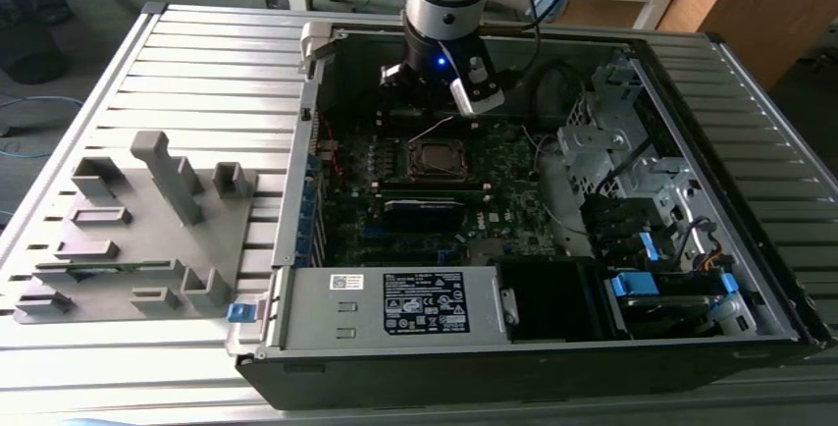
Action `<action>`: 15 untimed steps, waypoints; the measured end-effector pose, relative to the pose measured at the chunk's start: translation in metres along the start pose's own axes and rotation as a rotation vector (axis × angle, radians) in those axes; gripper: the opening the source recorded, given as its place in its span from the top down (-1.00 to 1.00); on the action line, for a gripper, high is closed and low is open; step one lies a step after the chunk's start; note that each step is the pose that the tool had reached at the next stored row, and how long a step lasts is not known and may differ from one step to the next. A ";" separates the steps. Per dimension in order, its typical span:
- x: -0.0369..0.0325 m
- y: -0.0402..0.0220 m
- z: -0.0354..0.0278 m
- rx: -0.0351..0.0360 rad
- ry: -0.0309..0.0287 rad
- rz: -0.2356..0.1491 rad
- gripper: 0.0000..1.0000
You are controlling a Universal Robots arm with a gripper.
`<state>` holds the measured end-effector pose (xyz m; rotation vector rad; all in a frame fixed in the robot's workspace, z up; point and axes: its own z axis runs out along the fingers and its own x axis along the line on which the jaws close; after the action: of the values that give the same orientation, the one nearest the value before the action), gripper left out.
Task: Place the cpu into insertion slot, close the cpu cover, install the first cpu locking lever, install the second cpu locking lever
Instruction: 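Install the first cpu locking lever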
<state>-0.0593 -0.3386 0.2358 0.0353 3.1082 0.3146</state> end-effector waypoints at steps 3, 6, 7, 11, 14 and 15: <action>0.0001 -0.0003 0.0010 0.0002 -0.0028 -0.001 0.79; 0.0001 -0.0003 0.0011 0.0002 -0.0029 -0.001 0.79; 0.0001 -0.0003 0.0011 0.0001 -0.0030 -0.001 0.79; 0.0001 0.0009 0.0016 0.0001 -0.0031 0.000 0.79; 0.0002 0.0023 0.0021 0.0000 -0.0030 -0.001 0.79; 0.0002 0.0025 0.0024 -0.0001 -0.0033 -0.001 0.79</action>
<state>-0.0594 -0.3357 0.2339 0.0347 3.1048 0.3144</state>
